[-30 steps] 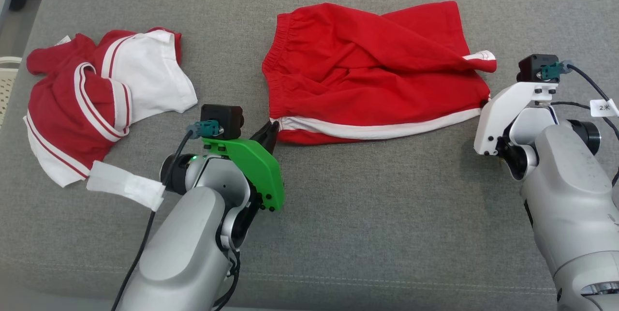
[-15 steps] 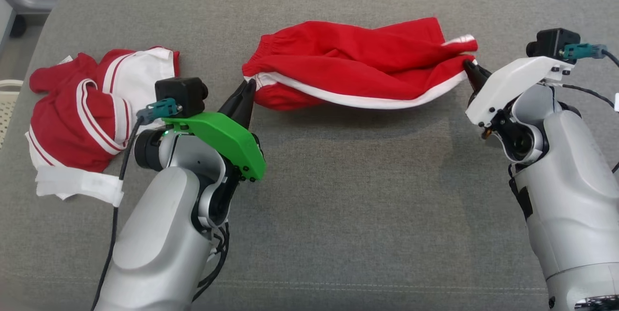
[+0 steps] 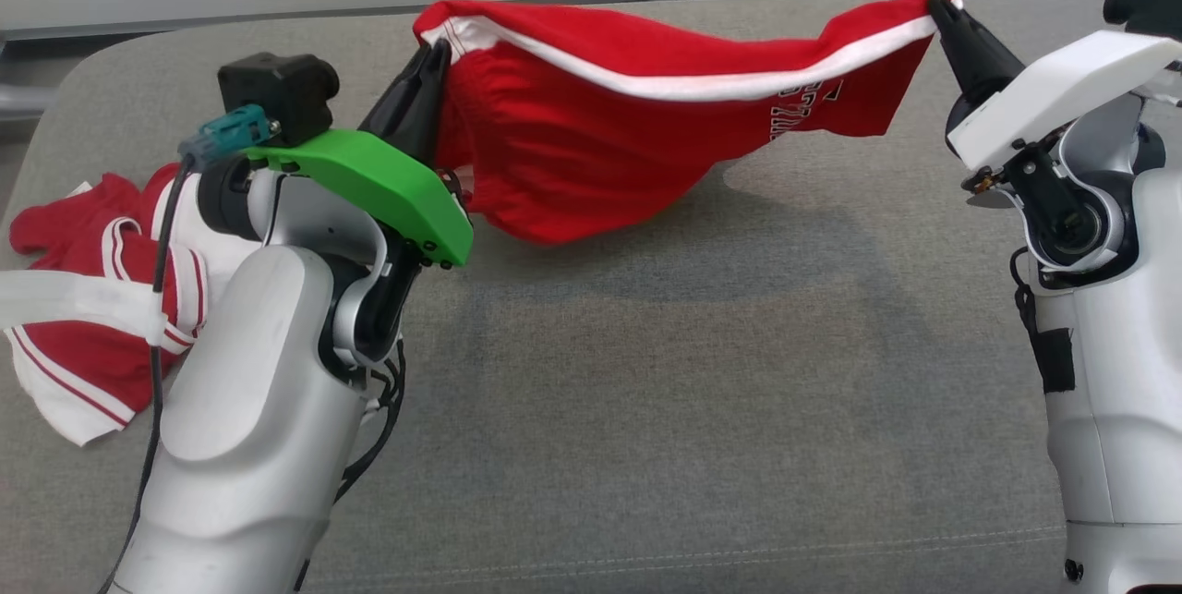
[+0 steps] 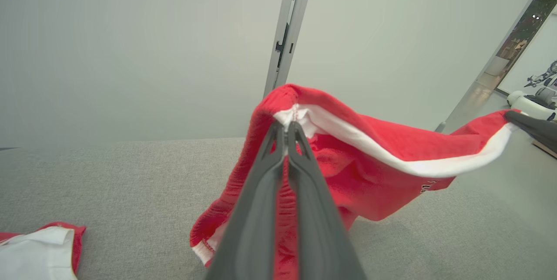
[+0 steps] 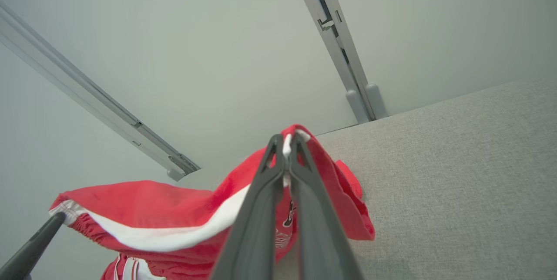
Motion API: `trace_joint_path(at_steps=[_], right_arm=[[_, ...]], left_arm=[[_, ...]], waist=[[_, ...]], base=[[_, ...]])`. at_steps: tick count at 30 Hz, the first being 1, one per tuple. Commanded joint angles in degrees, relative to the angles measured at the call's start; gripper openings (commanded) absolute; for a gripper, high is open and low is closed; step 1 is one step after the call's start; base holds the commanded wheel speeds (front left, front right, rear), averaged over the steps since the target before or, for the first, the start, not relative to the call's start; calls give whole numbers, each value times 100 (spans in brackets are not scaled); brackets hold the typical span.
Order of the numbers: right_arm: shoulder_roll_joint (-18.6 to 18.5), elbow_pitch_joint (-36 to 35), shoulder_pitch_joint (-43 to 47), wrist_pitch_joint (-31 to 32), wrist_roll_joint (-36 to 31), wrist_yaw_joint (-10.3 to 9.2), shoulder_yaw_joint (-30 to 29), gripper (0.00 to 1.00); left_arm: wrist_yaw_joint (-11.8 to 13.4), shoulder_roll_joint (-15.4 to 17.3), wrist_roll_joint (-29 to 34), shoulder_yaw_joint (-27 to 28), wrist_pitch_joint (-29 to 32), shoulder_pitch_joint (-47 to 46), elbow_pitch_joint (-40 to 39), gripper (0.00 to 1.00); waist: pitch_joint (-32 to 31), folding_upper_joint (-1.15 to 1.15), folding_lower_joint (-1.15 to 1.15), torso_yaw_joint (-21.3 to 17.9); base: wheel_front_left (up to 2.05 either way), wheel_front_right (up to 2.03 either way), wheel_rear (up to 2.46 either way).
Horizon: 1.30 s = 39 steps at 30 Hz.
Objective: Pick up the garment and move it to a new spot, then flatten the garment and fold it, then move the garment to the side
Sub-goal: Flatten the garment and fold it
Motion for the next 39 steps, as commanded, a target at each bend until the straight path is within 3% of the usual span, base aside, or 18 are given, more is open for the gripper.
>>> trace_joint_path(at_steps=[1,10,16,24,32,39], right_arm=[[19,-146,-6,18,6,0,-47,0],[138,-811,-555,-115,123,1,-83,0],[125,-811,-1176,-217,77,1,53,0],[54,-31,-1971,-387,-137,1,219,0],[12,802,-2981,-743,-210,1,532,0],[139,1482,-4106,-1799,-668,1,316,0]], left_arm=[[39,18,42,34,-62,-151,17,0],[27,-129,-115,195,-230,-712,73,0],[11,-197,-114,178,-227,-1209,305,0],[-13,-206,-111,237,-211,-1907,813,0],[-89,-243,-100,295,-265,-2826,1308,0],[-140,-214,91,362,-797,-3682,1697,0]], waist=[[-124,0,0,-185],[-55,0,0,-483],[90,0,0,-659],[565,0,0,-764],[1434,0,0,-779],[2107,0,0,-760]], base=[[0,0,0],[0,0,0],[0,0,0],[0,0,0],[0,0,0],[0,0,0]])
